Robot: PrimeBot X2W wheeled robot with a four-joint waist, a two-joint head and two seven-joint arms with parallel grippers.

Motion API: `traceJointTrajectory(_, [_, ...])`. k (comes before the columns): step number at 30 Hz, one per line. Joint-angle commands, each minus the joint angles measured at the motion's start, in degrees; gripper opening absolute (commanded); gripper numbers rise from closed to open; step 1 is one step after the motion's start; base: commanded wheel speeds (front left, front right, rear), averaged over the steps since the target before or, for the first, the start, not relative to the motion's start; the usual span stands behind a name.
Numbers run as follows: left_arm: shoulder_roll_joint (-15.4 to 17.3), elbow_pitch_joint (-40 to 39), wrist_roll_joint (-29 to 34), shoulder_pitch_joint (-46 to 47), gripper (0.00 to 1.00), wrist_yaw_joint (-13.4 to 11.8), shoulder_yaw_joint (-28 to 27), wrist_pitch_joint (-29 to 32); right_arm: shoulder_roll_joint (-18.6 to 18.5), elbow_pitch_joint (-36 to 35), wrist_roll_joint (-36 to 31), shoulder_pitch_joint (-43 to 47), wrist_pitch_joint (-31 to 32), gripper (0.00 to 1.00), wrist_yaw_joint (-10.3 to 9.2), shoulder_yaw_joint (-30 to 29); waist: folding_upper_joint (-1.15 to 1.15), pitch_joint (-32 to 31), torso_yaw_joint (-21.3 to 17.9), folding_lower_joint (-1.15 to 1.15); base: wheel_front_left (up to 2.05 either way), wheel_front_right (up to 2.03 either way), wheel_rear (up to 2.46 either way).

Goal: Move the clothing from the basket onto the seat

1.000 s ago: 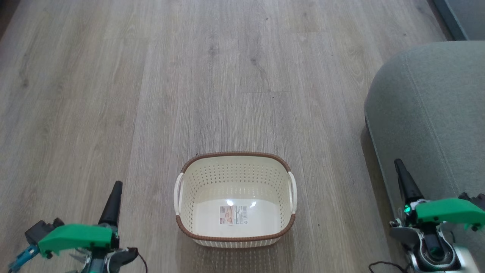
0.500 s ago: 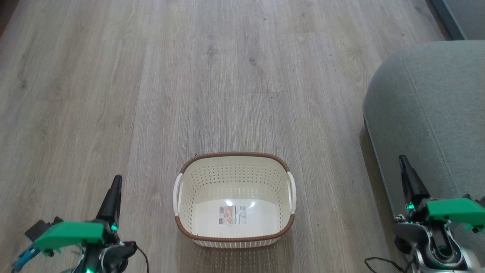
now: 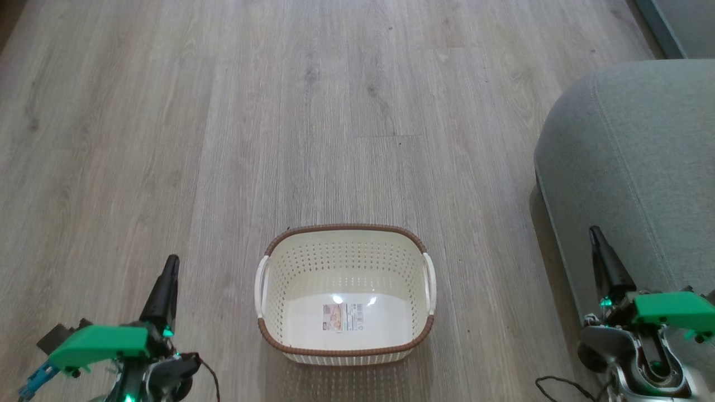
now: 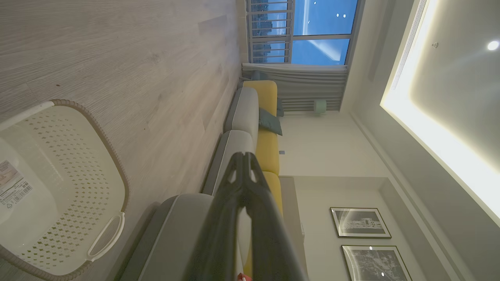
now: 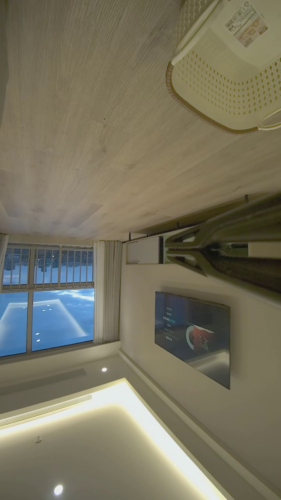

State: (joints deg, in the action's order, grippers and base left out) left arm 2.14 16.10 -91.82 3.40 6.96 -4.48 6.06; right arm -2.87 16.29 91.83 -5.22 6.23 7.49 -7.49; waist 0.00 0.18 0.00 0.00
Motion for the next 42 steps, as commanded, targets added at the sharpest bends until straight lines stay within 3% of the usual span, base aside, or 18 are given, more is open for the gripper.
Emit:
traceJointTrajectory(1, [0.74,-2.04,-0.34,2.8,0.0,0.53,-2.05,0.44,0.0,-2.26,0.32,-0.96,0.27,0.0,0.0,0.95,0.0,0.0,0.0,0.0,0.0,0.0,0.0])
traceJointTrajectory(42, [0.74,-2.05,-0.35,2.8,0.0,0.53,-2.04,0.43,0.0,-2.26,0.33,-0.96,0.26,0.0,0.0,0.96,0.0,0.0,0.0,0.0,0.0,0.0,0.0])
